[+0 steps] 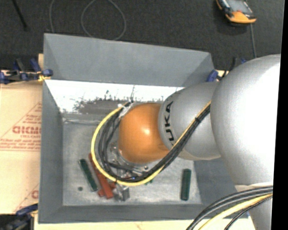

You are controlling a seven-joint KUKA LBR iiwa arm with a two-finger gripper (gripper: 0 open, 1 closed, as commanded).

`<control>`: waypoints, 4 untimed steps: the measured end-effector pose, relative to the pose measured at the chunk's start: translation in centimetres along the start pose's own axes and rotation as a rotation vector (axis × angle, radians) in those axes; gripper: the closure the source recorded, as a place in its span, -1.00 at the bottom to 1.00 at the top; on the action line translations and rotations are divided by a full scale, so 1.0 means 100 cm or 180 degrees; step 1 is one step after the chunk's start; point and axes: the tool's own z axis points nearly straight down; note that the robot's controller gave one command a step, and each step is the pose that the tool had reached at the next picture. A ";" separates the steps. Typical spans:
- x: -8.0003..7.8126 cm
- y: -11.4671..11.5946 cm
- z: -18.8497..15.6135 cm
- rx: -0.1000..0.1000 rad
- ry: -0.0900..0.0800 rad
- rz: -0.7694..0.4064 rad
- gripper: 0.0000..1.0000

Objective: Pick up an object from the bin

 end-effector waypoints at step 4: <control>-0.025 0.029 -0.027 -0.0010 0.0023 0.0348 -1.00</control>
Offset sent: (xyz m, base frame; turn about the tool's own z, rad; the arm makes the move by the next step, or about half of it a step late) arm 0.0000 0.0000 0.0000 0.0000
